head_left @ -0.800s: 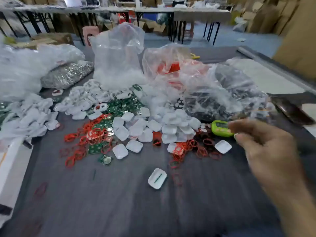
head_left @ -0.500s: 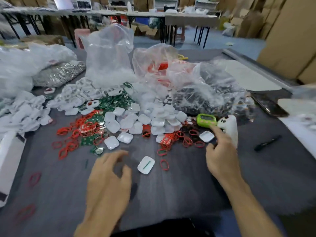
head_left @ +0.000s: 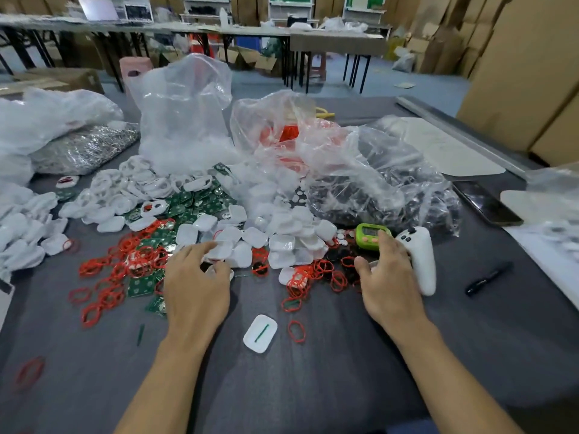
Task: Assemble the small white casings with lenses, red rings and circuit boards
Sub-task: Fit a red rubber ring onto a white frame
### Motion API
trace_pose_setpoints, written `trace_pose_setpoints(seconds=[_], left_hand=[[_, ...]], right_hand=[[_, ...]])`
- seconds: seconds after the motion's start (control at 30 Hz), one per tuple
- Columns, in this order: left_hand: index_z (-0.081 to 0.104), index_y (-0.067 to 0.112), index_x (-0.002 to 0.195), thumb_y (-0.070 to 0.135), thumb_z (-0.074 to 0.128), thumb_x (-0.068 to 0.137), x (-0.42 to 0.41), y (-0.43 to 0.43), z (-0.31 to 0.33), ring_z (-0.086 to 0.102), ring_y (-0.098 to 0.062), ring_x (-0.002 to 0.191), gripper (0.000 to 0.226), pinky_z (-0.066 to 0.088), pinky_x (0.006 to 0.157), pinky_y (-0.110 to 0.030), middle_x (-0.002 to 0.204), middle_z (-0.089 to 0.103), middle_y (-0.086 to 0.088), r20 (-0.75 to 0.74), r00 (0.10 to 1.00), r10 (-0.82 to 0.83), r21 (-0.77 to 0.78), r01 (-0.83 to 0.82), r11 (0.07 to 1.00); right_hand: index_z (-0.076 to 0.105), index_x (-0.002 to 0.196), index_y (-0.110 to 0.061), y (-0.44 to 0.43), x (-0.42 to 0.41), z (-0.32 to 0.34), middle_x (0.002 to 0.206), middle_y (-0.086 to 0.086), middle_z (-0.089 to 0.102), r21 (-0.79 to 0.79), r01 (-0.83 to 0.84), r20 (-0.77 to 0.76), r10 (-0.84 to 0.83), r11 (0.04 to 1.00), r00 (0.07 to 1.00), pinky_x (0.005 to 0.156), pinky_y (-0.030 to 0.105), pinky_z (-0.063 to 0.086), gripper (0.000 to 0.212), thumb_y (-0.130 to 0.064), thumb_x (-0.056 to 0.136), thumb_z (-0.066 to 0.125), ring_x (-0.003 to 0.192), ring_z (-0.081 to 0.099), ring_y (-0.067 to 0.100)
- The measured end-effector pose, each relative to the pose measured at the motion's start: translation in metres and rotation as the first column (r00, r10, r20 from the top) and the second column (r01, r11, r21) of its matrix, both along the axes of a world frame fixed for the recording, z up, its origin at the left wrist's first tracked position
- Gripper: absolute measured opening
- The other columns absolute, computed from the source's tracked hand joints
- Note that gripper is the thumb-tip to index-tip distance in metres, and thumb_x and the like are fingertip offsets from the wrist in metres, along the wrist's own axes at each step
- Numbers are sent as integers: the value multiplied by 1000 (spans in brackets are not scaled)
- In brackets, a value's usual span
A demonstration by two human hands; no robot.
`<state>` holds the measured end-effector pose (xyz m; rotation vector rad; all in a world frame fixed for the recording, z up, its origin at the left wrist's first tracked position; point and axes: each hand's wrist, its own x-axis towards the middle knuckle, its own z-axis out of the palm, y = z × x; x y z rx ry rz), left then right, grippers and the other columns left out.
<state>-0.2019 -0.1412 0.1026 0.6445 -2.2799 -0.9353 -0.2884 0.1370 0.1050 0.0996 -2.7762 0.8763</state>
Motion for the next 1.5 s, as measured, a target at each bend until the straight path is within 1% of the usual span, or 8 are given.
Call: trace_pose_setpoints(seconds=[0.33, 0.5, 0.67, 0.9, 1.1, 1.27, 1.37, 1.5], left_hand=[[73, 16, 116, 13, 65, 88, -1, 6, 3, 51, -21, 115, 29, 34, 96, -31, 119, 68, -4, -24, 1000, -7, -60, 6, 998], [64, 16, 132, 22, 60, 93, -7, 9, 2, 46, -23, 128, 40, 34, 112, -38, 133, 63, -4, 103, 990, -95, -190, 114, 975], [57, 14, 139, 27, 57, 94, -25, 8, 0, 37, -26, 143, 48, 22, 124, -39, 149, 51, -7, 205, 966, -159, -305, 217, 927], [51, 19, 143, 42, 46, 98, -63, -10, -5, 32, -25, 148, 51, 22, 123, -42, 154, 47, -4, 283, 955, -88, -340, 186, 922], [64, 21, 136, 36, 47, 100, -69, -23, -10, 46, -19, 139, 42, 29, 114, -34, 140, 63, 2, 225, 955, -191, -400, 269, 876], [79, 35, 95, 22, 60, 84, -83, -34, 5, 54, 2, 100, 26, 39, 87, -13, 92, 72, 19, 93, 963, -254, -145, 266, 953], [76, 42, 89, 26, 60, 81, -78, -38, 6, 60, 8, 97, 24, 42, 82, -8, 90, 69, 24, -20, 974, -228, -14, 227, 974], [76, 44, 98, 30, 64, 84, -75, -48, 7, 68, -5, 77, 23, 60, 75, -33, 87, 75, 18, -43, 982, -185, 221, 190, 957]], right_hand=[[35, 157, -9, -1, 5, -1, 163, 12, 36, 79, -23, -2, 23, 997, 1000, 125, 37, 15, 64, -32, 102, 60, 155, 21, 28], [46, 152, -8, -8, 10, 2, 162, 11, 41, 233, -132, -154, 171, 964, 973, 127, 42, 20, 60, -27, 99, 65, 156, 25, 26], [61, 138, -8, -56, 11, 6, 152, 10, 54, 116, -286, -249, 307, 951, 919, 124, 48, 28, 44, -20, 96, 69, 152, 33, 27], [34, 158, -18, -137, -38, 23, 167, 5, 30, 71, -372, -43, 376, 925, 926, 129, 40, 10, 63, -30, 100, 56, 158, 10, 25], [39, 152, -22, -156, -62, 9, 161, 3, 38, 335, -484, 114, 475, 809, 873, 119, 45, 26, 53, -43, 104, 39, 151, 26, 25], [59, 137, -27, -163, -66, 11, 136, -4, 64, 257, -432, 24, 441, 865, 897, 107, 42, 33, 40, -33, 99, 50, 130, 50, 21], [69, 127, -30, -159, -71, 16, 132, -3, 69, 198, -384, 10, 390, 902, 921, 113, 36, 25, 34, -35, 96, 56, 126, 53, 18], [73, 124, -24, -165, -63, 25, 147, -3, 58, 32, -419, -56, 421, 907, 905, 119, 34, 22, 31, -24, 95, 63, 140, 38, 19]])
